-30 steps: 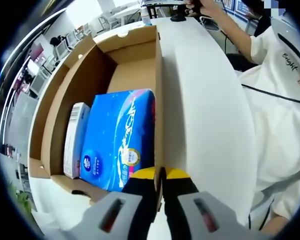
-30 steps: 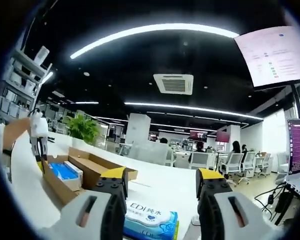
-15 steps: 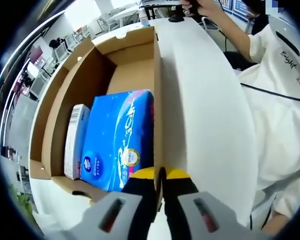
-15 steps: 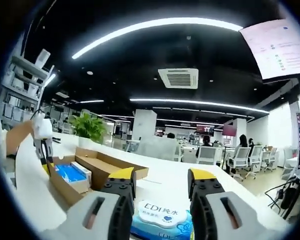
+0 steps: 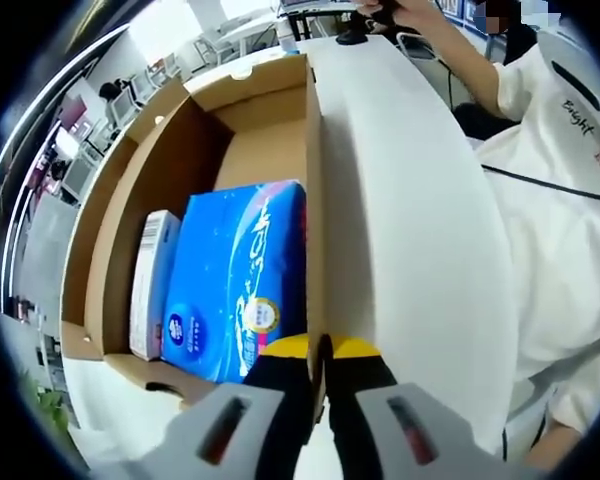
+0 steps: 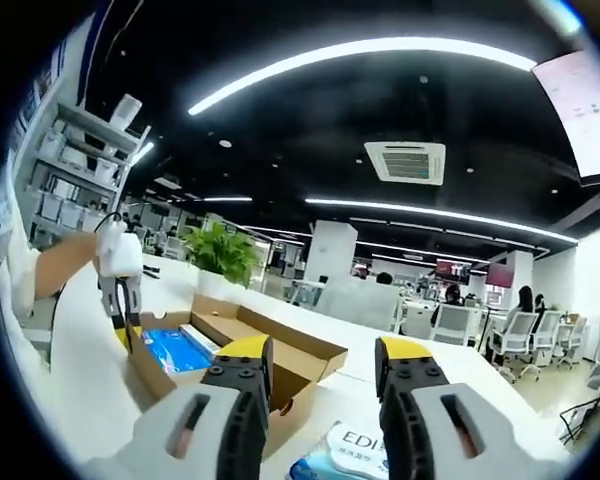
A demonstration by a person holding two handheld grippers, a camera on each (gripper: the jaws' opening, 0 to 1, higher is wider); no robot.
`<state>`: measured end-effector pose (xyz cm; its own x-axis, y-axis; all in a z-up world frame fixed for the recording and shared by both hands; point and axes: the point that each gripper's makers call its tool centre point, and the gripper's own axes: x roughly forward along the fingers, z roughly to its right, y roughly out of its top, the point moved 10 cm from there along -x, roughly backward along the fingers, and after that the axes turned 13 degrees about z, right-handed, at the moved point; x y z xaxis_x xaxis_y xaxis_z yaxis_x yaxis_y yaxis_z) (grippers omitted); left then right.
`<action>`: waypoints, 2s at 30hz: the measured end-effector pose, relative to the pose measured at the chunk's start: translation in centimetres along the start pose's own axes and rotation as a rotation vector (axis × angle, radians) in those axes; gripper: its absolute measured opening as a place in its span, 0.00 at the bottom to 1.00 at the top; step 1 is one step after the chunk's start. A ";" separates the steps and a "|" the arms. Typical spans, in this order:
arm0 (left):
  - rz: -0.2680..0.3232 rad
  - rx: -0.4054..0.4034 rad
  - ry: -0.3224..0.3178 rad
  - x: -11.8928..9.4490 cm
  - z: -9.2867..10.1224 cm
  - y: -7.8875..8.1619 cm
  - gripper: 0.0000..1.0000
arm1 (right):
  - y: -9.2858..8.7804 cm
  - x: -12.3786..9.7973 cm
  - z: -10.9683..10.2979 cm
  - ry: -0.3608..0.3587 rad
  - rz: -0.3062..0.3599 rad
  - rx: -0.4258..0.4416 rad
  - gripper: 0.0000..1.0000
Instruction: Operate the shoe box by opening the lid, removing the specified soft item, and placing it in the target area until the item is outside and the box remains undamaged.
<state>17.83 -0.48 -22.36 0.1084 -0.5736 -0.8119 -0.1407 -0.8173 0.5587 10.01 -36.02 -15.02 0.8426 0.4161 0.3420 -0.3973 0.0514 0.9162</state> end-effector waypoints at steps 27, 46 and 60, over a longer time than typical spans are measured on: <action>0.003 -0.013 0.000 0.0 -0.1 0.0 0.03 | 0.6 6.7 -3.6 0.270 -0.038 0.128 0.51; 0.001 -0.021 -0.001 0.1 -0.2 0.0 0.03 | -1.5 9.5 -5.7 0.499 -0.145 0.168 0.51; -0.004 -0.028 -0.007 0.1 -0.3 0.1 0.03 | -1.1 13.0 -5.4 0.660 -0.224 0.035 0.52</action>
<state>18.12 -0.63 -22.34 0.1017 -0.5698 -0.8155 -0.1125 -0.8211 0.5596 19.47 -25.78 -12.73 0.5013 0.8641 -0.0444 -0.2180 0.1758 0.9600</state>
